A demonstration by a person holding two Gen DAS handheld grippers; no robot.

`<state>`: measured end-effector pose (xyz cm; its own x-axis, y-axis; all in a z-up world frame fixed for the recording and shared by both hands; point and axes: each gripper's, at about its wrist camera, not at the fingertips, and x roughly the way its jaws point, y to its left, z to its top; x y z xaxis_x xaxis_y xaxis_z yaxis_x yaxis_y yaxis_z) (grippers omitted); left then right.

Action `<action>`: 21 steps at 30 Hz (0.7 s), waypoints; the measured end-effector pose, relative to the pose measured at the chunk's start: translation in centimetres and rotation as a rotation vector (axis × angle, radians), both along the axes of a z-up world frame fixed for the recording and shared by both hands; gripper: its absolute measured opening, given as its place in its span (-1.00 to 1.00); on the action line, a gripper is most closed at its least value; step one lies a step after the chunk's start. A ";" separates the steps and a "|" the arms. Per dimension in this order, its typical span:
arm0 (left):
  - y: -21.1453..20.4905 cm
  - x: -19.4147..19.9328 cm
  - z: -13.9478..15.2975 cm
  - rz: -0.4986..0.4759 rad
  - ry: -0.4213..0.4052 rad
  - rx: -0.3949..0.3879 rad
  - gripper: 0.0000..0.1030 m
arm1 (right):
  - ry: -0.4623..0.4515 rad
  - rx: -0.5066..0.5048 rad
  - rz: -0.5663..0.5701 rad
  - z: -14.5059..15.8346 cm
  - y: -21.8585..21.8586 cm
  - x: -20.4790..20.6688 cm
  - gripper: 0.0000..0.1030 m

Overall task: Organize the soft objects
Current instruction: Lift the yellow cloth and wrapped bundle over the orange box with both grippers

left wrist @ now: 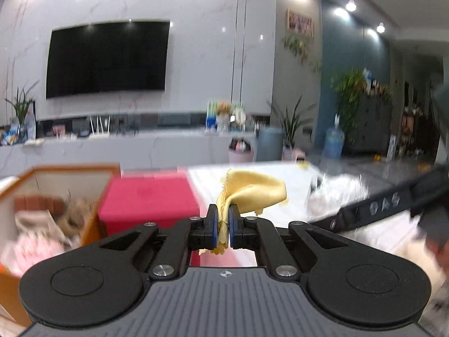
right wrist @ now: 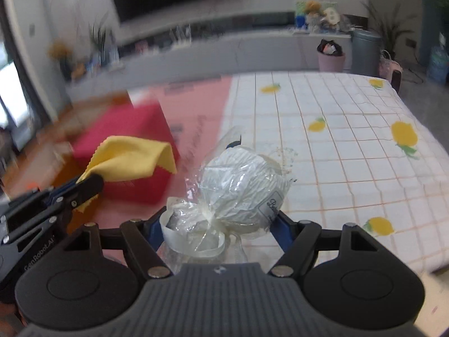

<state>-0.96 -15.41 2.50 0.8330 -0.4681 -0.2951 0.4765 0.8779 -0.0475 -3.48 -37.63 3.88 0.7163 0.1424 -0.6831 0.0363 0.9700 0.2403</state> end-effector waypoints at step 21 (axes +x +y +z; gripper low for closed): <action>13.4 6.0 3.4 0.309 0.015 0.112 -0.84 | -0.203 0.074 0.227 8.3 17.0 2.5 0.43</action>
<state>5.03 -1.98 5.94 0.9256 -0.1573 -0.3442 0.1864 0.9811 0.0528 -1.00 -20.66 12.19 0.7811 0.3583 -0.5114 -0.2353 0.9275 0.2905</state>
